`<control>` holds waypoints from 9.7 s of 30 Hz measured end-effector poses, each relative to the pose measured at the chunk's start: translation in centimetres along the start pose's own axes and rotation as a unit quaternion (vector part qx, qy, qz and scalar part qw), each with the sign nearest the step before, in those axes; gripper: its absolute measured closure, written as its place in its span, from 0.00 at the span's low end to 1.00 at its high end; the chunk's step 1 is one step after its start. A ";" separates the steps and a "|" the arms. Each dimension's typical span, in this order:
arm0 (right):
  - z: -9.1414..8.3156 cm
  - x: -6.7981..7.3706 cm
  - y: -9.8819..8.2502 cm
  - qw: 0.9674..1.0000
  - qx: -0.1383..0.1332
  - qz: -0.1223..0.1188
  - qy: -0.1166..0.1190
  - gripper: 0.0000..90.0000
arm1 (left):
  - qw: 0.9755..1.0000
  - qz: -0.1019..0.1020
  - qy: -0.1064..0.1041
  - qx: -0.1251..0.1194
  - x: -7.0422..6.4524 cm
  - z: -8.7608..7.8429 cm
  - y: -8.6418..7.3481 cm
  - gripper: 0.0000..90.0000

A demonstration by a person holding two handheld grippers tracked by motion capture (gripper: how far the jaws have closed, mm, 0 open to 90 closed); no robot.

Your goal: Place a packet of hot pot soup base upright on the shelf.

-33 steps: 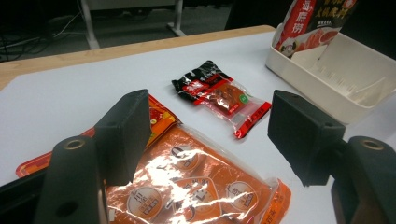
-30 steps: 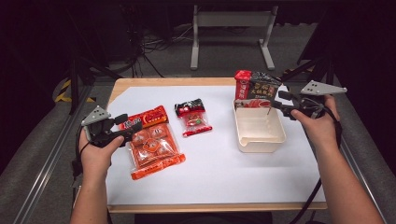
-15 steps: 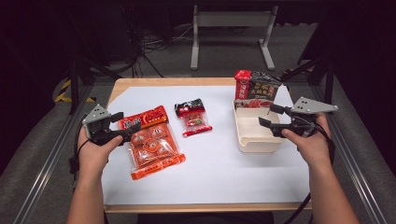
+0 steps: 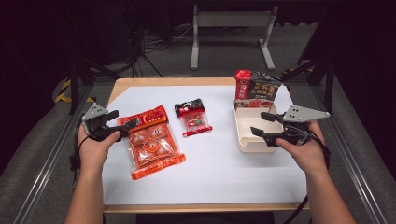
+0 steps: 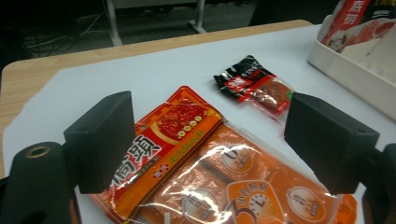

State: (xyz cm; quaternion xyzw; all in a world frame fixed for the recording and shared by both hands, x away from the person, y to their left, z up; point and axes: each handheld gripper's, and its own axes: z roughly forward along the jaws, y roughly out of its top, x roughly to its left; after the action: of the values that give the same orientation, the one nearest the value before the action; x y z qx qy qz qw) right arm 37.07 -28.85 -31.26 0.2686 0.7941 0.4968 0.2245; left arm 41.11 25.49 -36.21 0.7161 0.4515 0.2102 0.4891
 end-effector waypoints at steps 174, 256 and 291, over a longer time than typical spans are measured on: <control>5.8 5.3 3.5 0.993 -0.043 -0.026 0.106 0.38 | 0.955 0.127 -0.239 -0.119 -11.6 -6.6 4.8 1.00; 7.8 7.1 3.0 0.964 0.015 -0.060 0.259 0.78 | 0.951 0.109 -0.247 -0.149 -13.0 -4.2 4.8 0.65; 2.9 1.9 6.5 0.984 0.011 -0.026 0.178 0.78 | 0.975 0.075 -0.176 -0.108 -9.1 -3.3 4.0 0.28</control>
State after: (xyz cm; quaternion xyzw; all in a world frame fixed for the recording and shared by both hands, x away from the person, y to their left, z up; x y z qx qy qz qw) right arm 38.71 -23.32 -26.70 0.1580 0.8335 0.5218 0.0893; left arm 35.83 18.92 -29.98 0.7165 0.2777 0.1642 0.6186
